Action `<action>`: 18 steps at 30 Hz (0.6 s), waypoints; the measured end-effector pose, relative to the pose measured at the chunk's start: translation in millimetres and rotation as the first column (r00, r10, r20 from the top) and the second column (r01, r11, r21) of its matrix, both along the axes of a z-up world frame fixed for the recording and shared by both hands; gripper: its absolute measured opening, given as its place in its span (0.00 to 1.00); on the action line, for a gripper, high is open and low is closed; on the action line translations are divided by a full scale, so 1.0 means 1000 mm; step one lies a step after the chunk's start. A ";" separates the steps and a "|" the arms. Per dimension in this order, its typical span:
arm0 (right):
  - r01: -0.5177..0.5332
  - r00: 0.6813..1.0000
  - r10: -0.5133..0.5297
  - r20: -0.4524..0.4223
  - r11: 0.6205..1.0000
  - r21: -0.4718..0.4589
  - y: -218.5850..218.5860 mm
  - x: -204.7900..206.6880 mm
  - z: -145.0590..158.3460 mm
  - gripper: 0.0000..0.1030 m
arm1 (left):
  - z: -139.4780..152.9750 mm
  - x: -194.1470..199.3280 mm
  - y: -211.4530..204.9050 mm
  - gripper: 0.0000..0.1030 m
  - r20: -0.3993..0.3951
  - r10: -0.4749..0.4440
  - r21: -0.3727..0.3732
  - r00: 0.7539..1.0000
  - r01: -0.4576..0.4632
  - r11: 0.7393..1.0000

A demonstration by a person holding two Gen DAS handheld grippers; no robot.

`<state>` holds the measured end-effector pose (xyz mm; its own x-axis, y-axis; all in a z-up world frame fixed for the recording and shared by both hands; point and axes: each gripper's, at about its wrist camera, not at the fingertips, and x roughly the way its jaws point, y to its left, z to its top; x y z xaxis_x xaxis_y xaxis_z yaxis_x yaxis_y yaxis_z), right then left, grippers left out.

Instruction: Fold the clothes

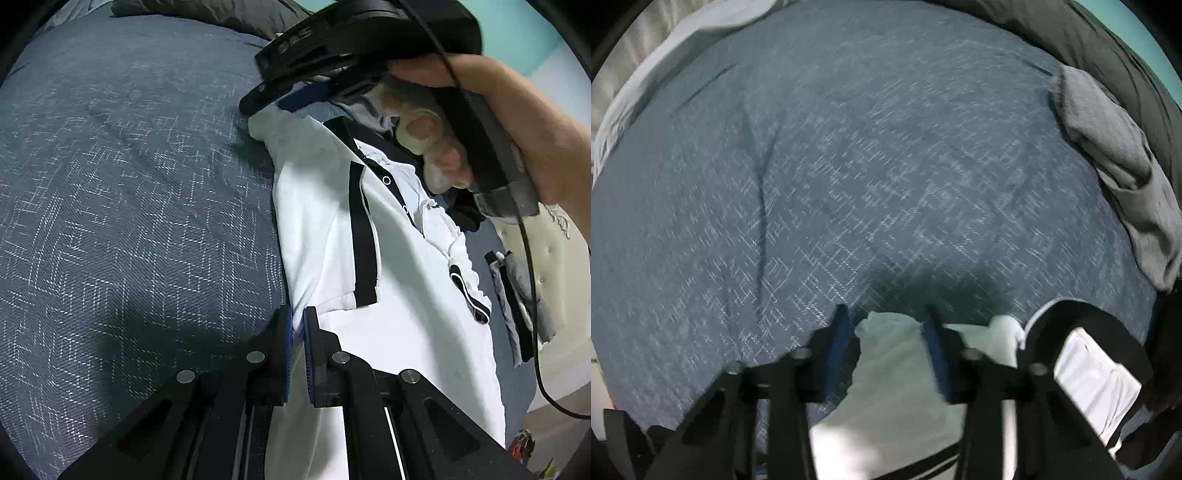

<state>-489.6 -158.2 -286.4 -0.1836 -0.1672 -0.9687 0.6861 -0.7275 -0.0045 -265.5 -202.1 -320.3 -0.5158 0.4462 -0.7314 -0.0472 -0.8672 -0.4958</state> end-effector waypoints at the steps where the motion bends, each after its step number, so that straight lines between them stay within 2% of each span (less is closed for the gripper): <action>1: -0.014 1.000 0.014 -0.003 1.000 0.022 -0.003 0.001 -0.003 0.13 | 0.000 0.000 0.000 0.06 0.001 -0.003 -0.001 1.000 0.003 1.000; 2: -0.027 1.000 0.028 -0.006 0.999 0.043 -0.007 0.001 -0.006 0.04 | -0.001 0.000 0.001 0.06 0.004 -0.004 -0.002 1.000 0.004 1.000; 4: -0.007 0.999 0.009 -0.037 0.999 0.050 -0.006 -0.003 -0.004 0.03 | -0.002 0.000 0.001 0.06 0.008 -0.003 0.000 1.000 0.003 1.000; 7: 0.127 0.987 -0.130 -0.092 0.991 -0.035 0.011 -0.020 0.012 0.02 | -0.002 0.000 -0.001 0.06 0.009 0.004 -0.002 1.000 -0.004 1.000; 9: 0.186 0.975 -0.190 -0.117 0.981 -0.051 0.021 -0.028 0.015 0.02 | -0.002 0.001 -0.004 0.06 0.012 0.010 0.001 1.000 -0.010 1.000; 11: 0.253 0.957 -0.265 -0.115 0.961 -0.111 0.033 -0.034 0.019 0.00 | -0.004 0.001 -0.005 0.06 0.020 0.010 0.005 1.000 -0.011 1.000; 13: 0.305 0.946 -0.319 -0.062 0.937 -0.172 0.044 -0.039 0.019 0.00 | -0.004 0.003 -0.006 0.06 0.024 0.009 0.003 1.000 -0.009 1.000; 18: 0.280 0.956 -0.293 -0.028 0.934 -0.221 0.047 -0.031 0.027 0.00 | -0.004 0.003 -0.010 0.06 0.024 0.018 0.011 1.000 -0.018 1.000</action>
<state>-520.7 -110.9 -259.4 -0.3101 -0.2994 -0.9023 0.4514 -0.8817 0.1374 -262.6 -211.6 -324.1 -0.5061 0.4452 -0.7387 -0.0197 -0.8622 -0.5062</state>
